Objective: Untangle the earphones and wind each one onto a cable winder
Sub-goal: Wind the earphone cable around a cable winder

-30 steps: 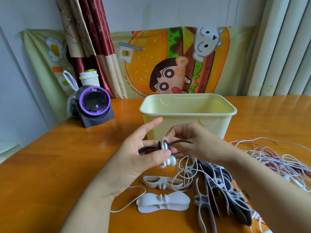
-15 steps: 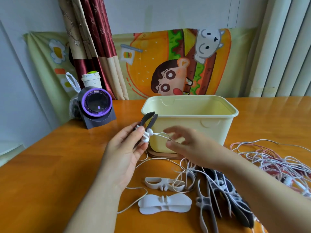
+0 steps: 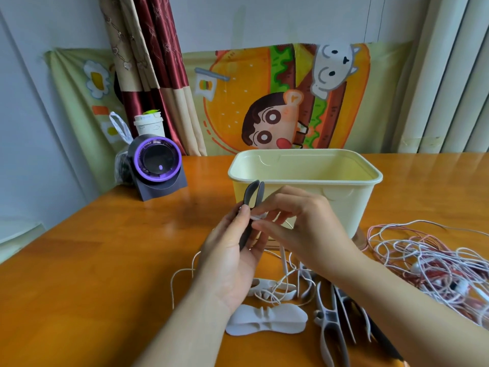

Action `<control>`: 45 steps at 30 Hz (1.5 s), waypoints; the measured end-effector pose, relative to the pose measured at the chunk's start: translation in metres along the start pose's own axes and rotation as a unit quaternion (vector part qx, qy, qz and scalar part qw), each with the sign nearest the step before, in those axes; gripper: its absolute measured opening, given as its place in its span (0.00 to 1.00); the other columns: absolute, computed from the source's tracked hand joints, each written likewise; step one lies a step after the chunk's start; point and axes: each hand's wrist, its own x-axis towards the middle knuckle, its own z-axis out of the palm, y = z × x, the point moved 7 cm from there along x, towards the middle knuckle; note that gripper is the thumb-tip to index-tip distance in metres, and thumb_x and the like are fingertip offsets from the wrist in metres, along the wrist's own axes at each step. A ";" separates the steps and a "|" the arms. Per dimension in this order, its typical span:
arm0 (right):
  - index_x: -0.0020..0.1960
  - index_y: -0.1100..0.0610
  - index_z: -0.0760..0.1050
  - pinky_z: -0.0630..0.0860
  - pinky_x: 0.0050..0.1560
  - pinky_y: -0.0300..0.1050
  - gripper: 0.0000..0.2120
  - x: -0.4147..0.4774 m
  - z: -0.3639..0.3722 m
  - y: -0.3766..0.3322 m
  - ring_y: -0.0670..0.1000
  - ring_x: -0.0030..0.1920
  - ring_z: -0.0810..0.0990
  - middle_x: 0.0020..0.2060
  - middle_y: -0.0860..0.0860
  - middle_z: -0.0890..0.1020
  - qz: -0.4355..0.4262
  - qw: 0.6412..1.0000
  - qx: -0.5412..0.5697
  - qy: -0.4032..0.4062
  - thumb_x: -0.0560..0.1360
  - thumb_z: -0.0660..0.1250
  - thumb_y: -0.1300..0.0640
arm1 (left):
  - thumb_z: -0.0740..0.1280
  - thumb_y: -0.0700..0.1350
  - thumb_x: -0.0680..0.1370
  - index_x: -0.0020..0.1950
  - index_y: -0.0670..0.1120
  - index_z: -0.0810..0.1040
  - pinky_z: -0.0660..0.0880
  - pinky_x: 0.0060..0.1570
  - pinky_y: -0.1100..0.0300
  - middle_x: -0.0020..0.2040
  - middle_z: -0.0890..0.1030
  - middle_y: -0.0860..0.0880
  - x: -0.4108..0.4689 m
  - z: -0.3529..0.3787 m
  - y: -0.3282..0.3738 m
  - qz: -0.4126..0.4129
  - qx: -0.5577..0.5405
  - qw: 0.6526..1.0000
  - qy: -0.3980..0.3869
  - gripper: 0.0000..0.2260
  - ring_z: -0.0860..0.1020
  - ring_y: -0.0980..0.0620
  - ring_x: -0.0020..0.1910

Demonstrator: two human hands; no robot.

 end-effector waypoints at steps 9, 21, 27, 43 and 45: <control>0.46 0.52 0.83 0.77 0.43 0.39 0.06 0.002 -0.002 0.008 0.46 0.40 0.80 0.41 0.47 0.80 0.026 0.999 0.005 -0.045 0.70 0.74 0.59 | 0.62 0.47 0.80 0.58 0.38 0.79 0.78 0.44 0.56 0.45 0.84 0.42 0.000 0.000 -0.004 -0.027 0.001 1.000 0.014 0.15 0.83 0.52 0.40; 0.44 0.52 0.82 0.78 0.45 0.36 0.04 0.003 -0.007 0.010 0.43 0.41 0.80 0.42 0.46 0.81 0.049 0.998 0.007 -0.041 0.71 0.74 0.60 | 0.65 0.43 0.76 0.56 0.42 0.81 0.75 0.48 0.58 0.50 0.85 0.44 0.005 -0.006 0.008 0.018 0.132 0.991 0.002 0.11 0.82 0.51 0.51; 0.46 0.57 0.83 0.79 0.46 0.39 0.04 0.002 -0.009 0.006 0.44 0.41 0.82 0.43 0.48 0.82 0.029 0.999 -0.012 -0.044 0.71 0.73 0.61 | 0.69 0.48 0.70 0.51 0.46 0.84 0.75 0.51 0.59 0.48 0.86 0.47 0.003 -0.004 0.017 0.056 0.242 0.968 -0.038 0.12 0.83 0.54 0.48; 0.45 0.59 0.78 0.79 0.49 0.42 0.07 0.001 -0.001 0.023 0.50 0.39 0.81 0.39 0.53 0.83 0.197 0.930 0.307 -0.050 0.68 0.72 0.65 | 0.68 0.44 0.67 0.49 0.41 0.84 0.81 0.38 0.61 0.45 0.85 0.43 0.004 0.002 0.009 0.012 0.108 0.993 -0.040 0.13 0.83 0.52 0.39; 0.44 0.59 0.78 0.79 0.49 0.42 0.06 0.001 -0.001 0.023 0.50 0.38 0.81 0.38 0.52 0.83 0.198 0.932 0.302 -0.042 0.69 0.71 0.67 | 0.68 0.44 0.67 0.50 0.41 0.84 0.81 0.38 0.61 0.45 0.85 0.43 0.004 0.002 0.008 0.014 0.116 0.992 -0.042 0.14 0.84 0.52 0.41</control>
